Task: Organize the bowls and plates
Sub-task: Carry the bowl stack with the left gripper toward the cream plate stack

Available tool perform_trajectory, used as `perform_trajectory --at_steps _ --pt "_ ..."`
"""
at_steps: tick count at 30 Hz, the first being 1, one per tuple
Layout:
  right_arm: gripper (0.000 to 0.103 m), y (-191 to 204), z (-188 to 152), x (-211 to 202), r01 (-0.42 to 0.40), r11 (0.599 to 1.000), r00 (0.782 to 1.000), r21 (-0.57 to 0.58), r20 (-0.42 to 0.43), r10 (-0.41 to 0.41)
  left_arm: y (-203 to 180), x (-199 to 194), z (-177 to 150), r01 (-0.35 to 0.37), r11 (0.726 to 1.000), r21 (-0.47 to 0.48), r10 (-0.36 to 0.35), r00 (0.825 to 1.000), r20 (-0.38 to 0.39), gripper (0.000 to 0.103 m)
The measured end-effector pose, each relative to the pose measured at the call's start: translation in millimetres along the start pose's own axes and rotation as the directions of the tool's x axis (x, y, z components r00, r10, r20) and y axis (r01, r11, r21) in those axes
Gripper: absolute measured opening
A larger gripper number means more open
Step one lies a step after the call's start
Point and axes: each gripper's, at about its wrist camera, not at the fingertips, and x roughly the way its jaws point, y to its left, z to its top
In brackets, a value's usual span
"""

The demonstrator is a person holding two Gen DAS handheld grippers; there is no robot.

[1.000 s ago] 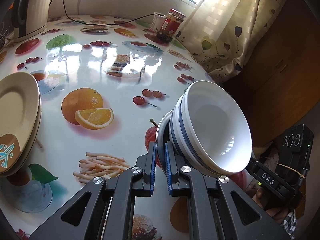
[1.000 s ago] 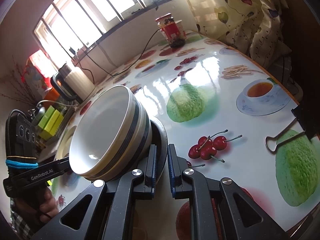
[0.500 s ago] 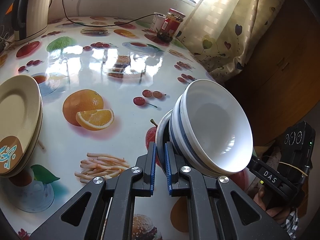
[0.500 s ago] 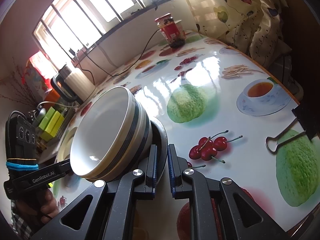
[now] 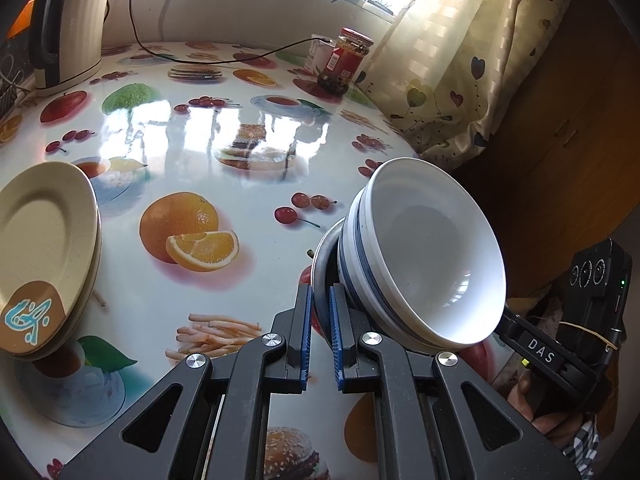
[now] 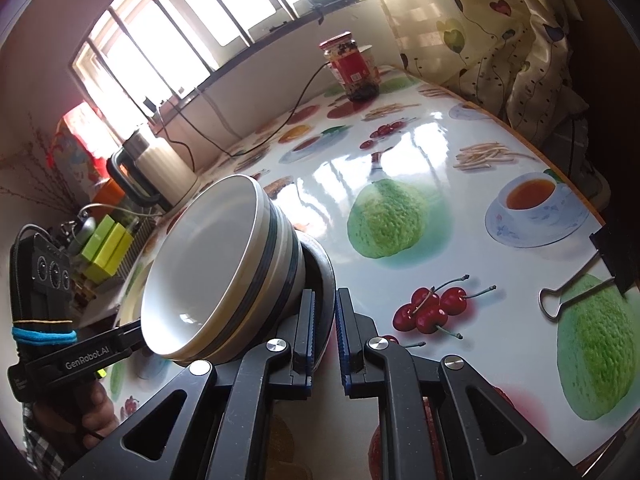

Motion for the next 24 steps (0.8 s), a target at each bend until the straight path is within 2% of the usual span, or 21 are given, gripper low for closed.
perform_trajectory --at_steps 24 --pt "0.012 44.2 21.1 20.1 -0.062 0.996 0.998 -0.068 -0.022 0.061 28.1 -33.5 14.2 -0.057 0.996 -0.063 0.06 0.997 0.055 0.009"
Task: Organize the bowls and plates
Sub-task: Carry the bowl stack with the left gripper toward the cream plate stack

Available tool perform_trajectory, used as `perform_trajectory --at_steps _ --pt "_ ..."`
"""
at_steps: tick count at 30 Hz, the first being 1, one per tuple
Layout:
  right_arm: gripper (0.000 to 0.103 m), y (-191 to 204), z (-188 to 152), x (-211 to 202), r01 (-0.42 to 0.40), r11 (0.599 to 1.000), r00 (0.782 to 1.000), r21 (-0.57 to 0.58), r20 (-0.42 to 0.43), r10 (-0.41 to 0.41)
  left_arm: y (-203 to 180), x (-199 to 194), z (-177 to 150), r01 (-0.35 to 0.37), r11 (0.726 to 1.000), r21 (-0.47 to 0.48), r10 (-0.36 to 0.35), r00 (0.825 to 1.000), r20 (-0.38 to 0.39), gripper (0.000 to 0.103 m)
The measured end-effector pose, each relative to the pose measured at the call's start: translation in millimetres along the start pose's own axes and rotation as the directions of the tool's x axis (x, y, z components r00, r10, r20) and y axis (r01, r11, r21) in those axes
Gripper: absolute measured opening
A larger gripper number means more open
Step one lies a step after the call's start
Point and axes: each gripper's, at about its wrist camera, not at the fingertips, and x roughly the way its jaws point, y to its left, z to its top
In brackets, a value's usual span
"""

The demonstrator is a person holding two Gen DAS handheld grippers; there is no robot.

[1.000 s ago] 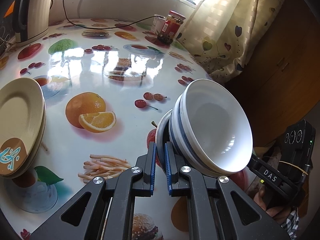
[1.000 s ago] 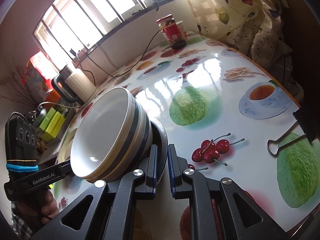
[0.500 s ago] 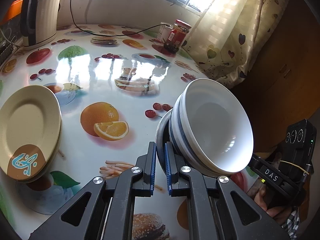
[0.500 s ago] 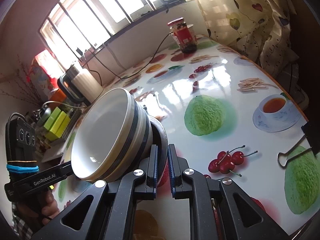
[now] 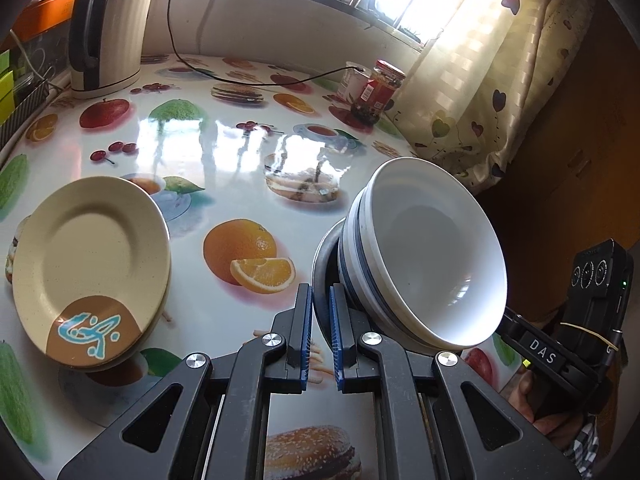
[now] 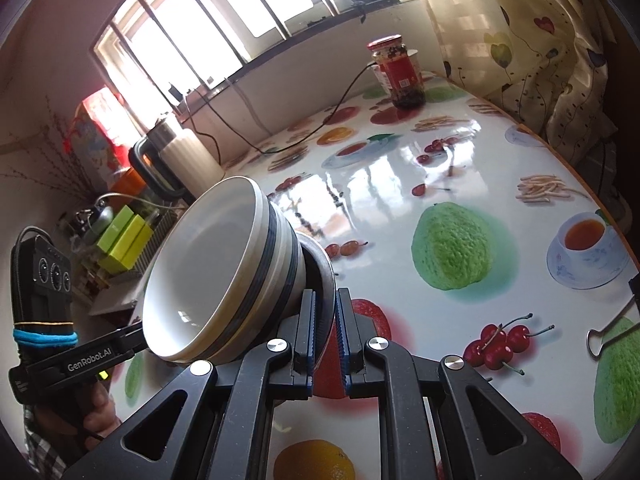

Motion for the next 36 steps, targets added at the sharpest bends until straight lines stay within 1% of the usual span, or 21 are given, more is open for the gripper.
perform_trajectory --at_steps 11,36 --pt "0.012 26.7 6.6 18.1 -0.038 0.998 0.999 -0.039 -0.019 0.038 21.9 -16.7 5.4 -0.038 0.999 -0.031 0.039 0.999 0.03 0.008" --pt "0.011 75.8 15.1 45.8 -0.11 0.987 0.993 -0.119 -0.067 0.102 60.5 -50.5 3.9 -0.097 0.988 -0.118 0.108 0.991 0.084 0.008"
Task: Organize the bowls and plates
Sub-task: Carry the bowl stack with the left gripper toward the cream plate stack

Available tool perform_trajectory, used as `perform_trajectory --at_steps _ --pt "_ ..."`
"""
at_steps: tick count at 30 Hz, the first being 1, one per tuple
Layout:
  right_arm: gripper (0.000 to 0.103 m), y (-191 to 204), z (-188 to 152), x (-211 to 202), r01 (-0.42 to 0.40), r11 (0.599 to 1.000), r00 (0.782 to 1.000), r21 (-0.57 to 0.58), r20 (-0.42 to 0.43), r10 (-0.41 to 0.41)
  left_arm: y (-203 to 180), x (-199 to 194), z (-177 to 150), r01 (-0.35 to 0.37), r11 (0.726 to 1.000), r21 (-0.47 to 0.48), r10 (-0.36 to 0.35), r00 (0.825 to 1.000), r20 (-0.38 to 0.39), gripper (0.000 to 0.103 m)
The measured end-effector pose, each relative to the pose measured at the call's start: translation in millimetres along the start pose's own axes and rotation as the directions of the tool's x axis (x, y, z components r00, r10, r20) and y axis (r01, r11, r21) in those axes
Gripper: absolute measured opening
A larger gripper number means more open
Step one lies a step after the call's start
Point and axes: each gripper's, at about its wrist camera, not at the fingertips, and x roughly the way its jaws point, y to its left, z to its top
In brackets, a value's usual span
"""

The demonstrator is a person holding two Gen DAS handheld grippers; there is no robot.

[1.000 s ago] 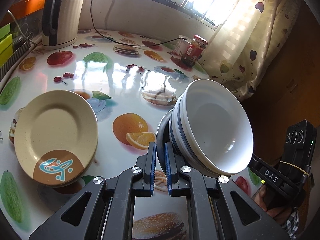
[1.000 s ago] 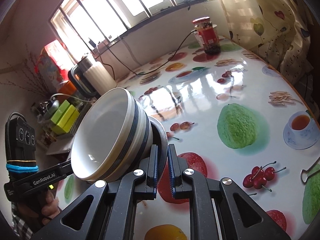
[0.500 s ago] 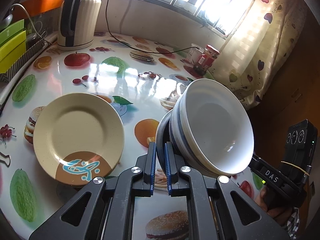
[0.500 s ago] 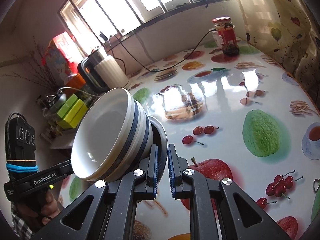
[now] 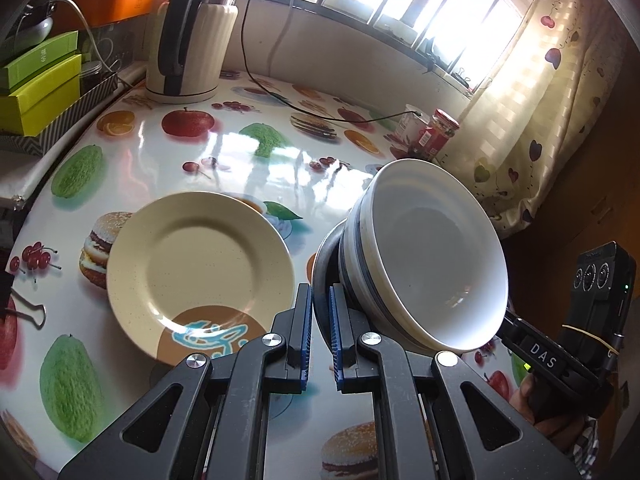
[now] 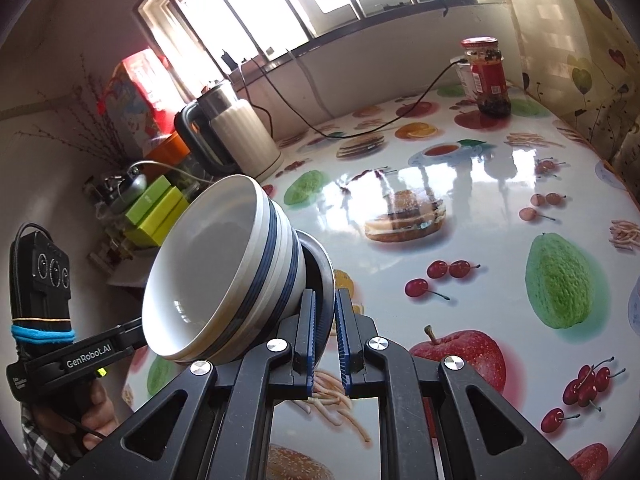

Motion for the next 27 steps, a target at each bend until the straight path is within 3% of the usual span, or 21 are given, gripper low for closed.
perform_trajectory --at_steps 27 --pt "0.012 55.6 13.5 69.6 -0.101 0.992 0.991 -0.078 -0.091 0.094 68.8 -17.7 6.6 -0.098 0.988 -0.119 0.103 0.994 0.031 0.008"
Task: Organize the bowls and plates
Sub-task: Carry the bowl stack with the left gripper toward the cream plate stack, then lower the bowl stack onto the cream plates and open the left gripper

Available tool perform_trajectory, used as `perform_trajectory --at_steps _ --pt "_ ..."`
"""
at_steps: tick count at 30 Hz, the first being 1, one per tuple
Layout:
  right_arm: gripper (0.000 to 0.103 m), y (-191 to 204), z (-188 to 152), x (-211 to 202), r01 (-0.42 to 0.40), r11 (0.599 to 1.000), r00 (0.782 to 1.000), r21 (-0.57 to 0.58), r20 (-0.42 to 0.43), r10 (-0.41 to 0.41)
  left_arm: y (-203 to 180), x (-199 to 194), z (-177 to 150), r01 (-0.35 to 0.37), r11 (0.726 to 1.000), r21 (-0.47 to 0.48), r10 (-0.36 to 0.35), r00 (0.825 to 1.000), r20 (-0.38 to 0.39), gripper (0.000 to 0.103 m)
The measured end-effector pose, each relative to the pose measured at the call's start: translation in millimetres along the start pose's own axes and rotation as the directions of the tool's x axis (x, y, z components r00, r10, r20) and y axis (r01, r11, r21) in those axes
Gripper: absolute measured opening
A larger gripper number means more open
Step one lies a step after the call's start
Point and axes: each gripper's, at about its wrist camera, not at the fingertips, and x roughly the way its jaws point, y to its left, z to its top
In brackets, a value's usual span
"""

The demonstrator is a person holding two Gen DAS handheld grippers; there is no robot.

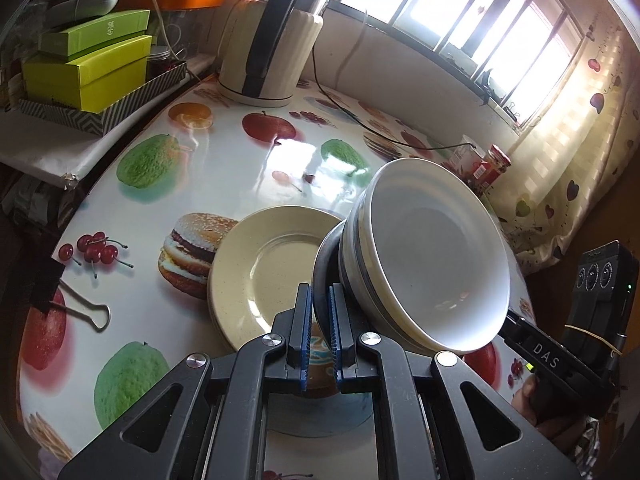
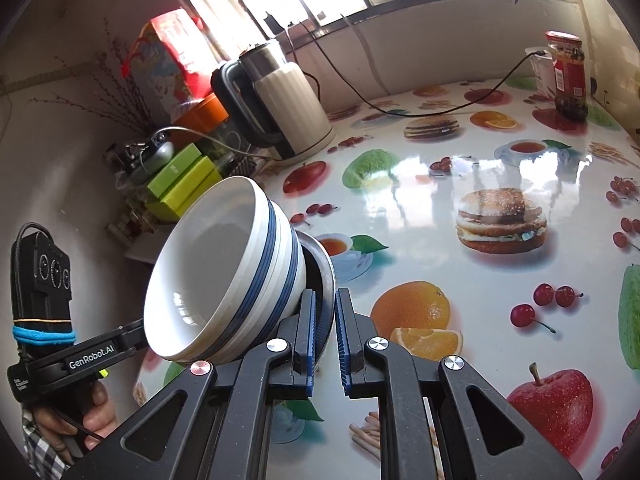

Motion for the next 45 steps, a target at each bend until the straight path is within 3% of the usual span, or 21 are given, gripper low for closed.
perform_trajectory --at_steps 20,45 --pt "0.012 20.7 9.6 46.1 -0.022 0.999 0.998 -0.035 -0.061 0.02 38.2 8.4 7.4 -0.047 0.997 -0.058 0.047 0.999 -0.004 0.008" --pt "0.012 21.6 12.9 57.2 -0.025 0.999 0.997 -0.043 -0.075 0.021 39.7 8.7 12.0 -0.074 0.996 -0.049 0.075 0.997 0.016 0.008"
